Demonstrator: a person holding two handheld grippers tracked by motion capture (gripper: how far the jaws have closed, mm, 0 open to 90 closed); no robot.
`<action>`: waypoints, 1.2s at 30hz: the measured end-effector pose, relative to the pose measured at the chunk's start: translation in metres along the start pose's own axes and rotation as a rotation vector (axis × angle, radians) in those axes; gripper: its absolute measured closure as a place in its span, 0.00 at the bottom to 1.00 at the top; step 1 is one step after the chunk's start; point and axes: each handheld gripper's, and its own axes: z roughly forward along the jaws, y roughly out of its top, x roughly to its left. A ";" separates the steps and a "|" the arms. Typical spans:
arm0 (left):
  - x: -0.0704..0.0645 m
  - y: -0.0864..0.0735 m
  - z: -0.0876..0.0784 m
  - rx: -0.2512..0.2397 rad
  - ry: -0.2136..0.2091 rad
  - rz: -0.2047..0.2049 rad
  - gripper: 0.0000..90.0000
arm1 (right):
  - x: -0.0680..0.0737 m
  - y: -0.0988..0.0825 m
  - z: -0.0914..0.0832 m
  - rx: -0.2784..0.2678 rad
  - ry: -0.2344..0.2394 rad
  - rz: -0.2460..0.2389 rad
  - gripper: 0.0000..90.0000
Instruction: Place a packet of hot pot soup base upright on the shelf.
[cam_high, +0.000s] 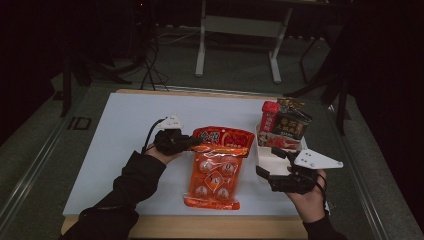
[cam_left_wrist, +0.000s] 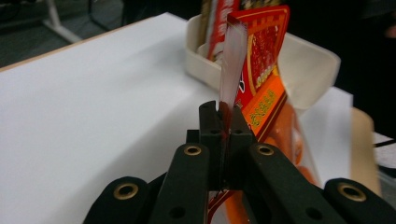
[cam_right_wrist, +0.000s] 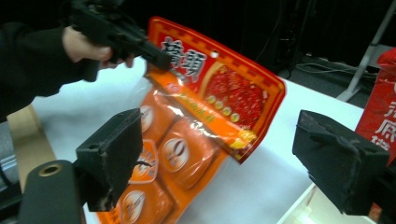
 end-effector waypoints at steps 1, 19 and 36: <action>-0.002 0.000 -0.002 -0.005 -0.010 0.004 1.00 | -0.001 0.001 0.002 -0.005 -0.001 0.002 0.18; -0.027 0.006 -0.020 -0.084 -0.156 0.090 1.00 | -0.024 0.000 0.036 0.037 0.020 0.052 0.16; -0.025 -0.001 -0.022 -0.100 -0.135 0.071 0.99 | -0.012 -0.013 0.061 0.126 0.266 0.066 0.99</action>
